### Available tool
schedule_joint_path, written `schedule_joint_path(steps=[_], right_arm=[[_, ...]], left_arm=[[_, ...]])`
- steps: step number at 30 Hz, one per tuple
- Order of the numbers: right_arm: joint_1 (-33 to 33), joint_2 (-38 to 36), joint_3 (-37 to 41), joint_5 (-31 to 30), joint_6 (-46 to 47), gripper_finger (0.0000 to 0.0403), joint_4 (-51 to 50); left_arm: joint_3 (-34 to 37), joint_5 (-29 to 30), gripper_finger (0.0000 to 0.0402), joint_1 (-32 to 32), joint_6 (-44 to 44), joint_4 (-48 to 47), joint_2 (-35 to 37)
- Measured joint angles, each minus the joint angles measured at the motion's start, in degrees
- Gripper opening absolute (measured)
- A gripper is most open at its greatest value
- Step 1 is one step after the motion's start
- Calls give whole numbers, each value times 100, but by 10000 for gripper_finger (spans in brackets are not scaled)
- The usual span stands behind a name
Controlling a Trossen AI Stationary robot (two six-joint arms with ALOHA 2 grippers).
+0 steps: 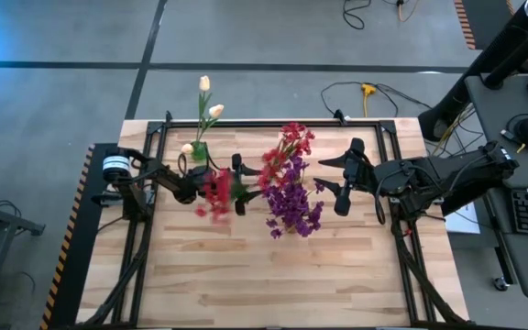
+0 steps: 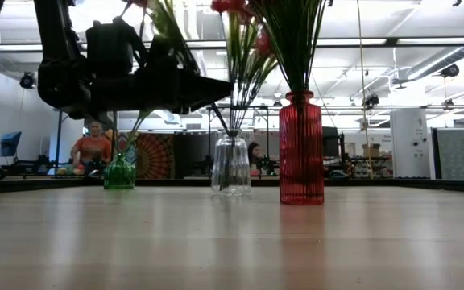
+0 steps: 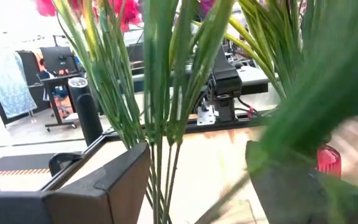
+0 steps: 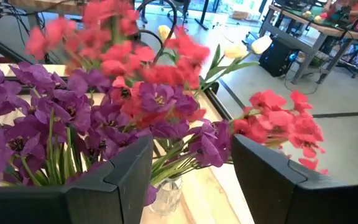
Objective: Sort flowers into vase by color
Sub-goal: Put the red flowers into the transparent vase
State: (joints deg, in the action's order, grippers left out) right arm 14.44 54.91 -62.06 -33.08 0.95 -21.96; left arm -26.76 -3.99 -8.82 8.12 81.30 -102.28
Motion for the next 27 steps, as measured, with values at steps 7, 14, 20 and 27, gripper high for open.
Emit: schedule_joint_path(steps=[7,14,20,27], right_arm=[[0,0,0,0,53,210,0],[0,-2,0,0,49,210,-2],[0,0,0,-2,9,210,-2],[0,0,0,-3,9,210,0]], left_arm=[[33,-2,254,0,-24,-2,0],[128,-2,254,0,-141,1,3],[322,-4,254,0,-227,11,220],[580,-4,254,0,-330,11,387]])
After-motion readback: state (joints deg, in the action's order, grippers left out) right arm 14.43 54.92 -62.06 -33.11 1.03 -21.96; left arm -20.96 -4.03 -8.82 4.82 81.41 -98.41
